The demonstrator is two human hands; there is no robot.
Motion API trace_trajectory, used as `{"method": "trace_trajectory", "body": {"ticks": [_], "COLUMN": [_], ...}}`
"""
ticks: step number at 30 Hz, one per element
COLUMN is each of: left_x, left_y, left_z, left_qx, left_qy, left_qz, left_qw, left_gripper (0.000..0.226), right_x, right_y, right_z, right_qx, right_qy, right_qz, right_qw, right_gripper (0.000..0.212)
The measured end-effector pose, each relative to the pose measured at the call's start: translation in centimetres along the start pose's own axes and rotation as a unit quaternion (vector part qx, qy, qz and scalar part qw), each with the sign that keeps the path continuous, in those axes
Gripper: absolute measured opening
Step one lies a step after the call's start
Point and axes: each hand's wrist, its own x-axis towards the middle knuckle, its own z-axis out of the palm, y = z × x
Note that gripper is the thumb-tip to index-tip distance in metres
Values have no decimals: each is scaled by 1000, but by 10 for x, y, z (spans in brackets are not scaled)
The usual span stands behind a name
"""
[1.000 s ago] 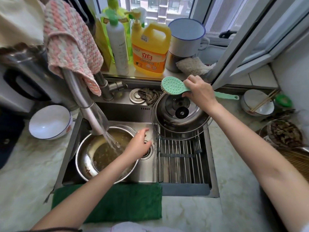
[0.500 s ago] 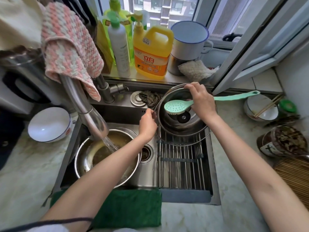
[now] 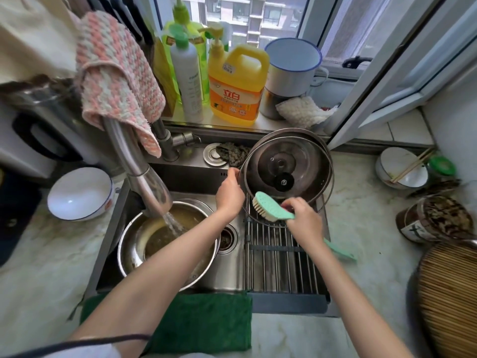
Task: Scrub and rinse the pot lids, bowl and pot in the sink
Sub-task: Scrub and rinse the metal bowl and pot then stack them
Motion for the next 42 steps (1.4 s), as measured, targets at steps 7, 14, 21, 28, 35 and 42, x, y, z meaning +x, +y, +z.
{"method": "trace_trajectory", "body": {"ticks": [7,14,21,28,35,42], "left_x": [-57,-128,-135,-136,-127,-126], "left_y": [-14,-140,-193,-200,-197,-205], "left_z": [-18,-94,-132,-131,-128,-131], "left_qx": [-130,96,136,94,178,110], "left_qy": [-49,17,79,103,-54,-1], "left_qz": [-29,-115,-248,-259,-302,-330], "left_qw": [990,989,956,956,935,937], "left_gripper": [42,35,75,81,97,59], "right_x": [-39,-68,-71,-69,-52,-45], "right_y": [-4,-10,-56,-98,-121,-129], "right_z": [16,7,18,38,71,114], "right_qx": [105,14,12,32,21,80], "right_qy": [-161,-182,-245,-258,-302,-378], "right_qz": [131,111,55,49,115,273], "right_qw": [973,977,968,964,946,881], "right_gripper": [21,22,23,20,26,36]}}
